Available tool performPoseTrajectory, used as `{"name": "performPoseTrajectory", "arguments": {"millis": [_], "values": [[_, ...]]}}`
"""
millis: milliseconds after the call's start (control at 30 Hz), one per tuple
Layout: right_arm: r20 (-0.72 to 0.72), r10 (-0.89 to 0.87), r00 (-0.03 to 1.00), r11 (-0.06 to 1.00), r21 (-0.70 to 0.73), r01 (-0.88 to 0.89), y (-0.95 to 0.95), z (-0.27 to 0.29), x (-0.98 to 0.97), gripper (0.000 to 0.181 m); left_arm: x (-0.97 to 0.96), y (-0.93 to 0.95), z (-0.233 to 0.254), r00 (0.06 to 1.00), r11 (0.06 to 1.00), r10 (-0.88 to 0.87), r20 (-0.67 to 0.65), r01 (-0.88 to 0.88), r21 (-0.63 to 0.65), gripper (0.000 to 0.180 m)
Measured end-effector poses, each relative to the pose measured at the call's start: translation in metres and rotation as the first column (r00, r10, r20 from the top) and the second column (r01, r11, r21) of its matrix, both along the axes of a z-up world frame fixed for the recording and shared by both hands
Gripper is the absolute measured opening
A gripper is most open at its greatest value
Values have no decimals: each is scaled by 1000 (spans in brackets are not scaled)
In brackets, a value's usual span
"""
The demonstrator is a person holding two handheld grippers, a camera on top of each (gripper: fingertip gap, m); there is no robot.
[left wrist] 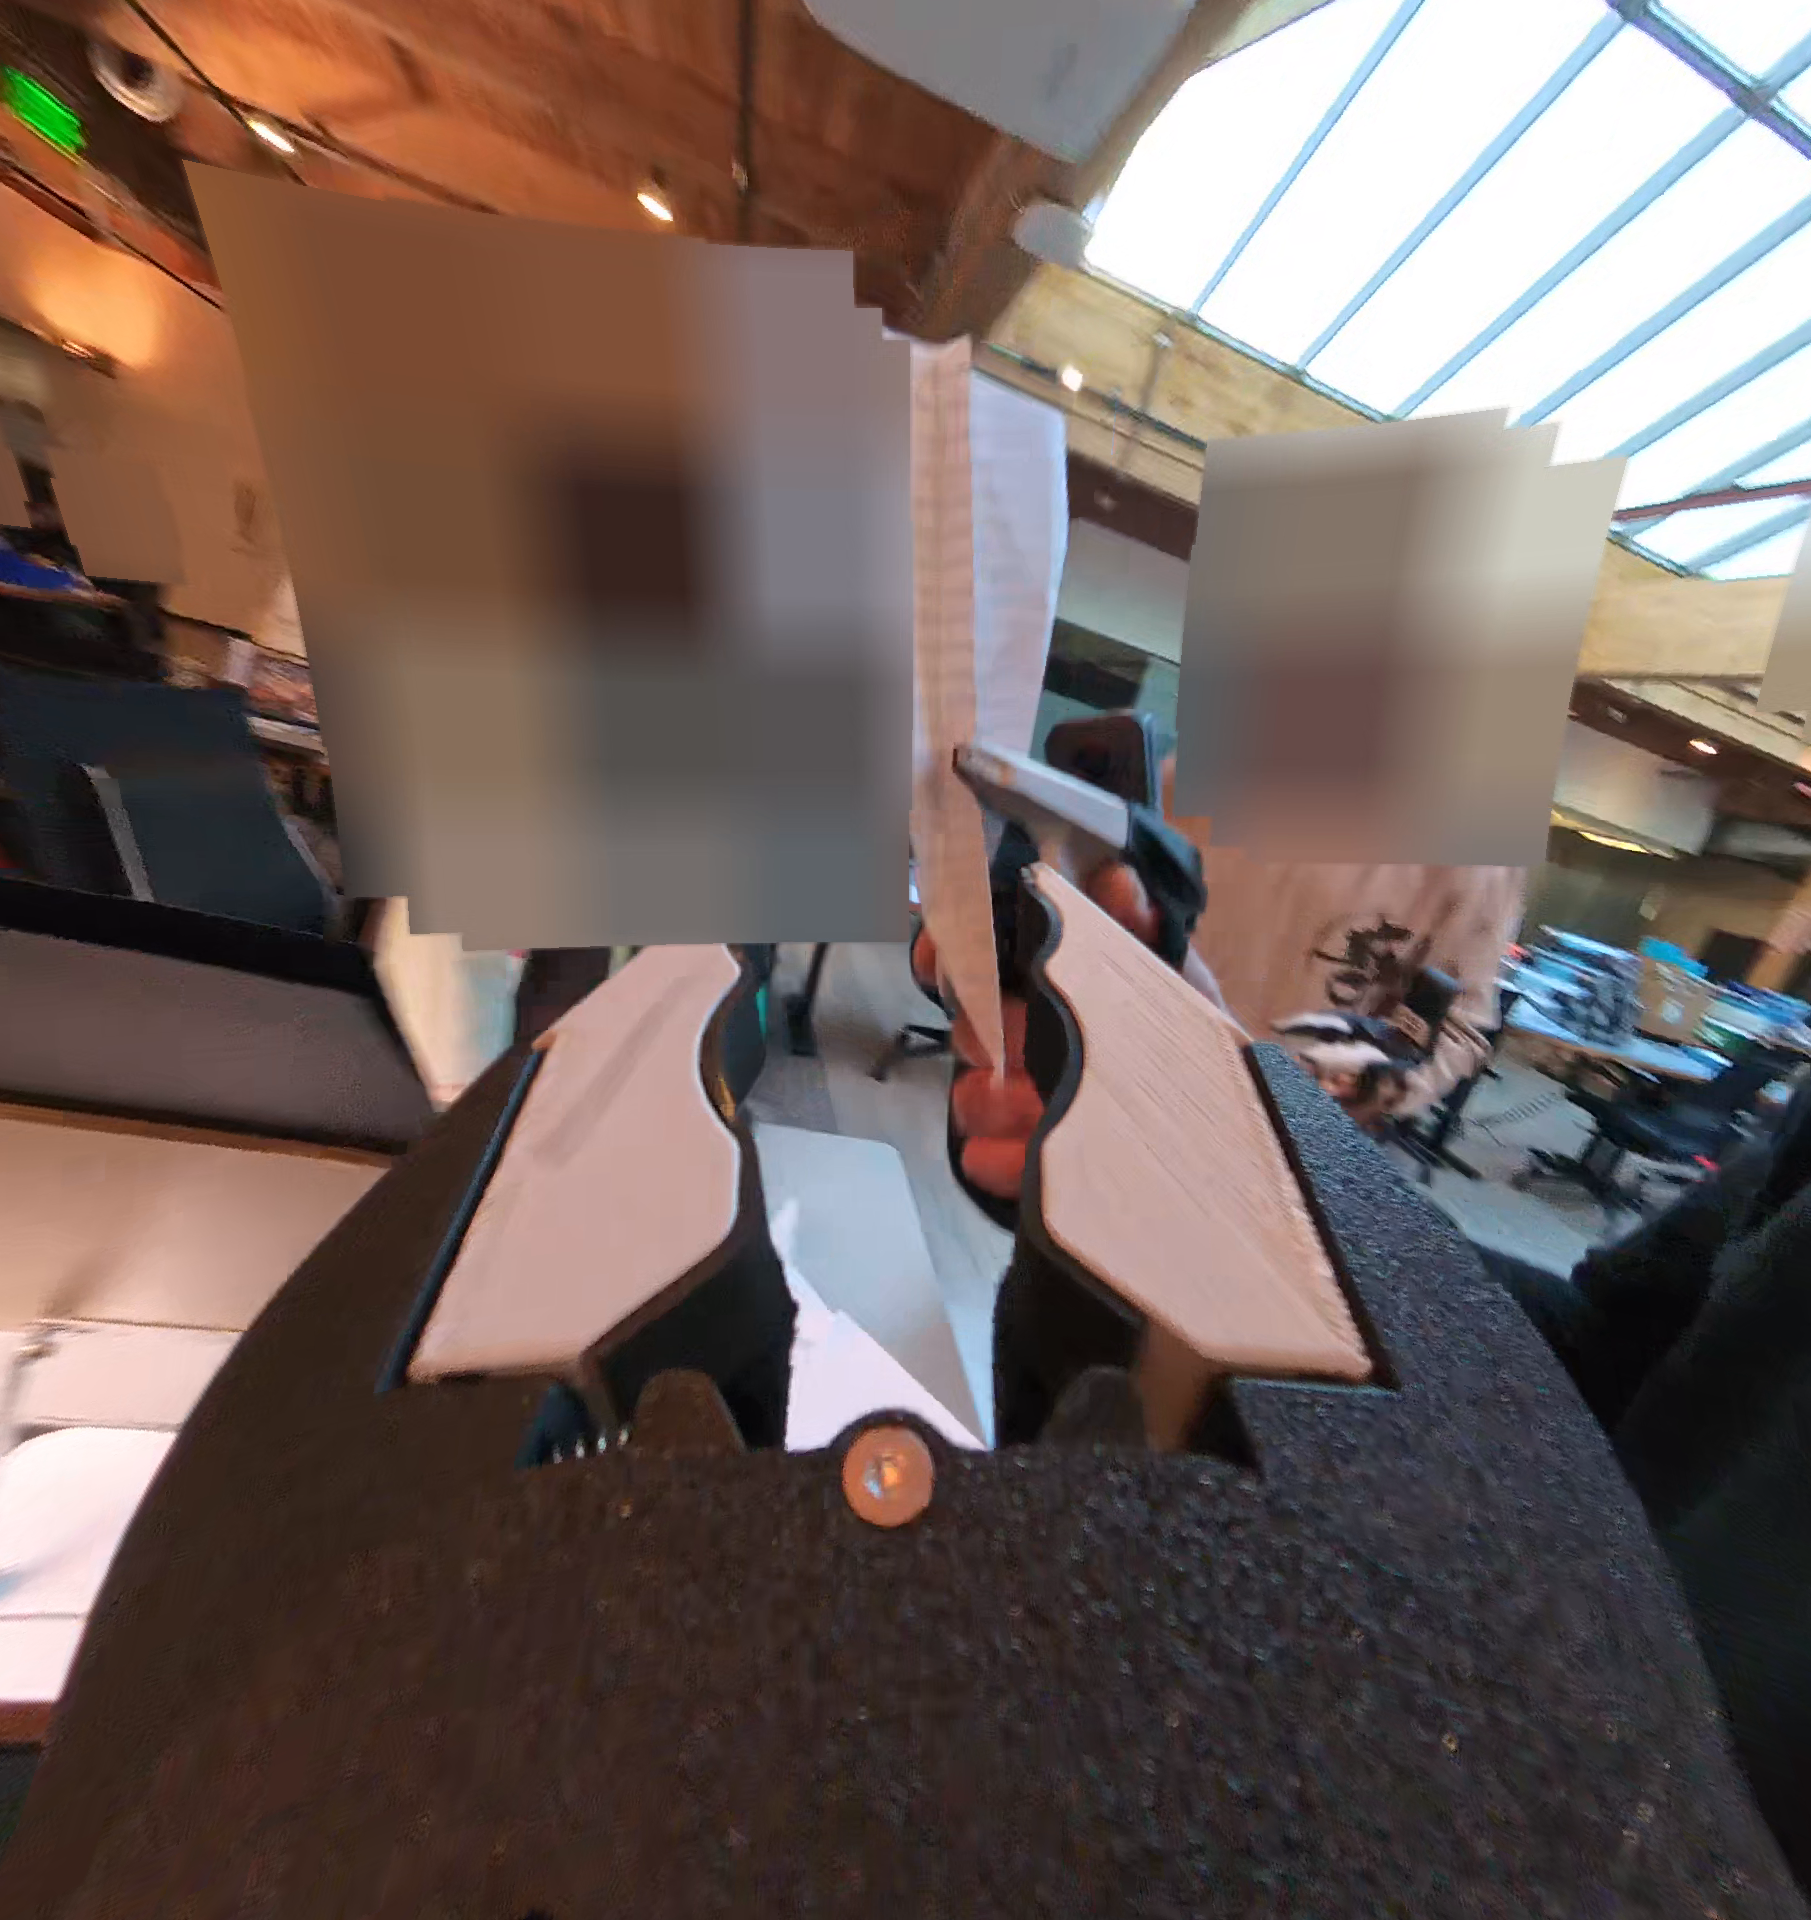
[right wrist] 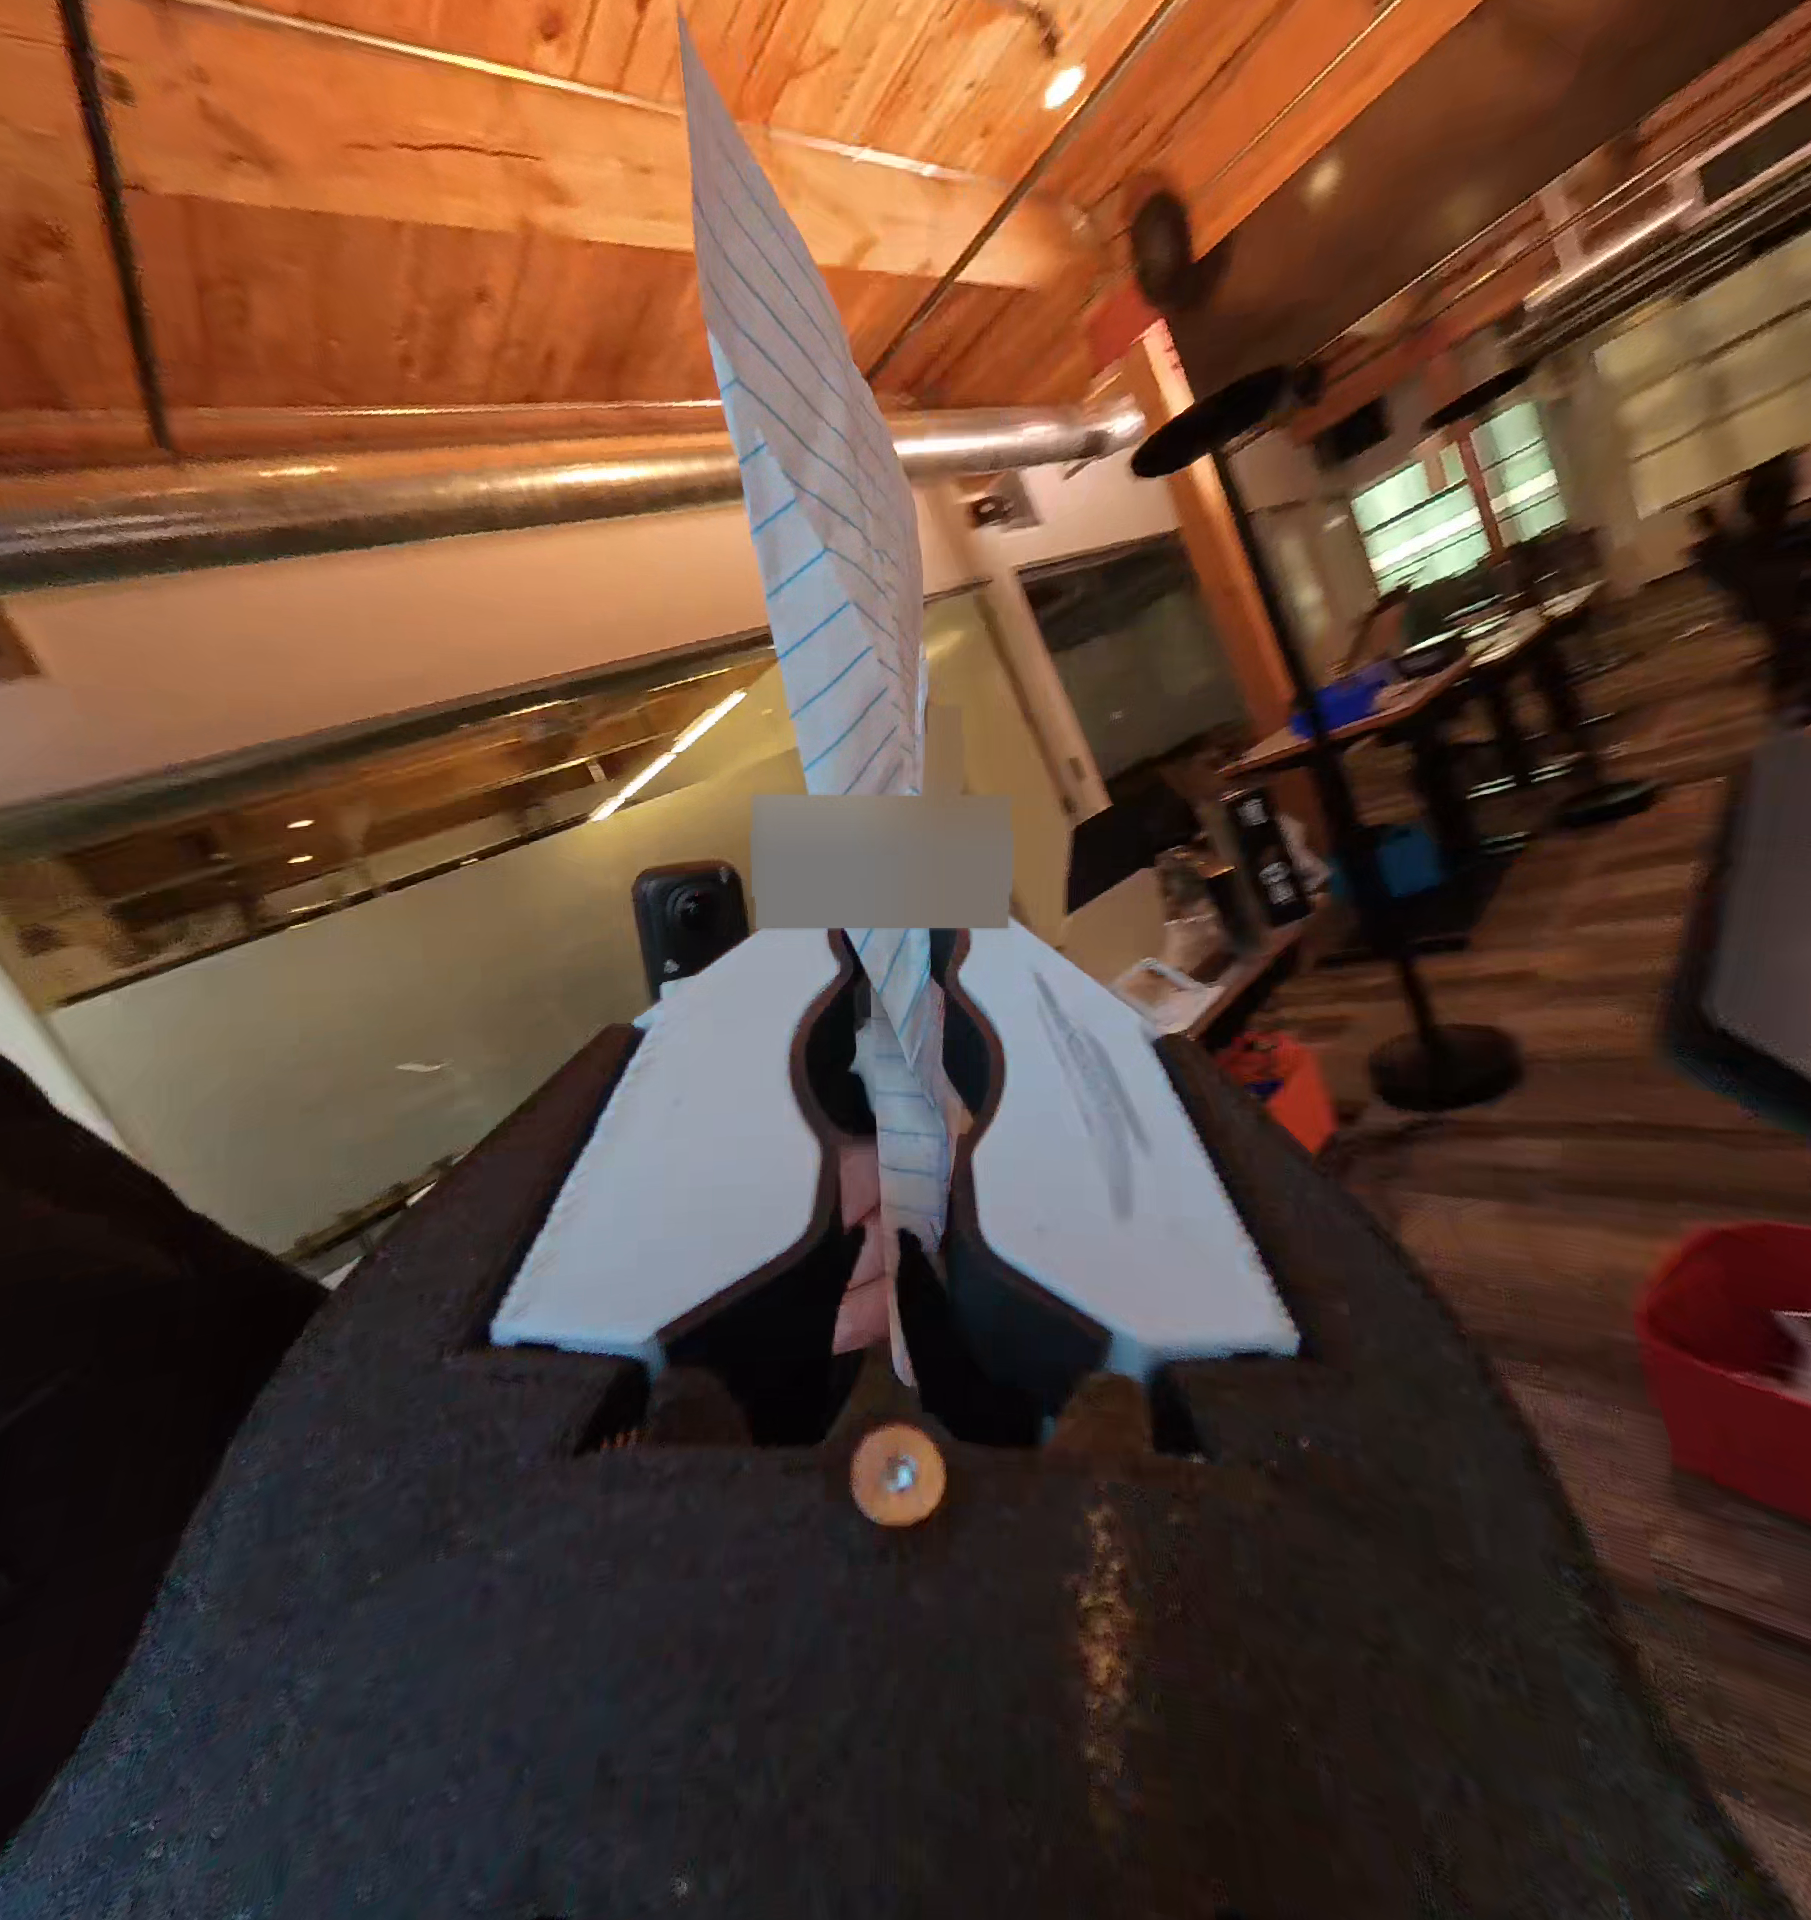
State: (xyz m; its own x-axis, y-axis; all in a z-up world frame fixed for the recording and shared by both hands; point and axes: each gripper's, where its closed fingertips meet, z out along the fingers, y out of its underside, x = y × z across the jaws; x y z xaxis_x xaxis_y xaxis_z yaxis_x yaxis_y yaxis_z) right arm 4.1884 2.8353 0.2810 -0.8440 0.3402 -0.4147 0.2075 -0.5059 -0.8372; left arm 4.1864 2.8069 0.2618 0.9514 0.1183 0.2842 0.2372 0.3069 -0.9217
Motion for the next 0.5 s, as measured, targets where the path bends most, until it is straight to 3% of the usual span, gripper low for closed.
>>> {"name": "performPoseTrajectory", "arguments": {"millis": [200,367,433,500], "values": [[11,270,963,961,-68,-269,-76,-16,-85,6,-99,-45,17,987,981,142,79,-151,120,43],[31,428,903,898,-122,-422,-106,-15,-167,6,-184,-65,25,970,960,229,80,-239,146,18],[33,478,878,874,-121,-471,-117,-12,-197,6,-219,-76,30,958,943,272,92,-284,176,0],[39,495,868,866,-106,-489,-130,-10,-226,8,-247,-89,34,946,927,312,89,-324,189,0]]}}
